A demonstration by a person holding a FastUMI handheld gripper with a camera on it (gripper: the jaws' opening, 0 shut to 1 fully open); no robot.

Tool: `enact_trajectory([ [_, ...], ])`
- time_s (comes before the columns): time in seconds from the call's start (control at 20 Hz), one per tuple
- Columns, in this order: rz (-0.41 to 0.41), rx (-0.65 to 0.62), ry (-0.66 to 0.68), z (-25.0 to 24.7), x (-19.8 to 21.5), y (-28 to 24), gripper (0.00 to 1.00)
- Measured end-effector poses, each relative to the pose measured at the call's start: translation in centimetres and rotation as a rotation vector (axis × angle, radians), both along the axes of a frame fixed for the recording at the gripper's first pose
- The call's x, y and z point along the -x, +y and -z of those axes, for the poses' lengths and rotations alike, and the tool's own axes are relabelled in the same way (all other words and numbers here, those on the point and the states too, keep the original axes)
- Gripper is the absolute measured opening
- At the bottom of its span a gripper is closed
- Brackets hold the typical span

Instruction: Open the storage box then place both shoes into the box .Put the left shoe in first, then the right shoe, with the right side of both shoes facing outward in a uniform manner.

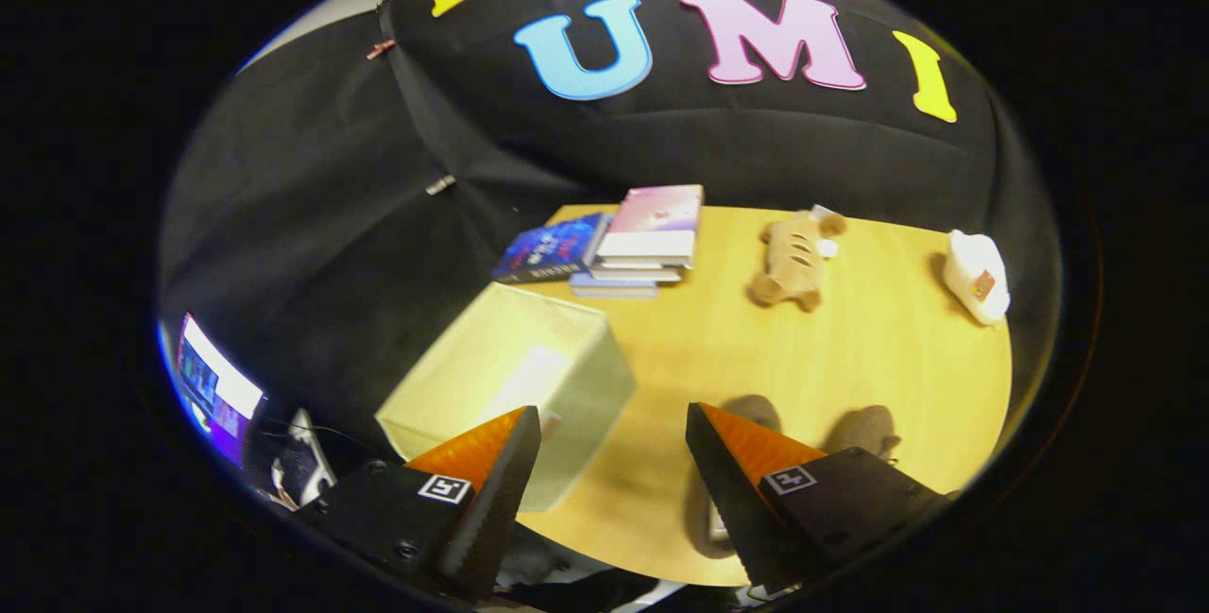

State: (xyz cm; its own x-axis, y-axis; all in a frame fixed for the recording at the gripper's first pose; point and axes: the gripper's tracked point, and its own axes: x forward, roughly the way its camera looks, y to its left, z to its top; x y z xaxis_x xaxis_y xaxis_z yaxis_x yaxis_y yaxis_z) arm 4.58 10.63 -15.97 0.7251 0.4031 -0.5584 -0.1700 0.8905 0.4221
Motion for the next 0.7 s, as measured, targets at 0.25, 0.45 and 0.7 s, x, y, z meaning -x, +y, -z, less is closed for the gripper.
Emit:
enact_trajectory([
  [0.25,-0.011,0.194,0.141,8.6,1.8,-4.0,0.95],
  [0.45,0.028,0.218,0.245,13.7,2.9,-5.5,0.92],
  [0.7,0.033,0.236,0.311,17.6,2.7,-5.8,0.92],
])
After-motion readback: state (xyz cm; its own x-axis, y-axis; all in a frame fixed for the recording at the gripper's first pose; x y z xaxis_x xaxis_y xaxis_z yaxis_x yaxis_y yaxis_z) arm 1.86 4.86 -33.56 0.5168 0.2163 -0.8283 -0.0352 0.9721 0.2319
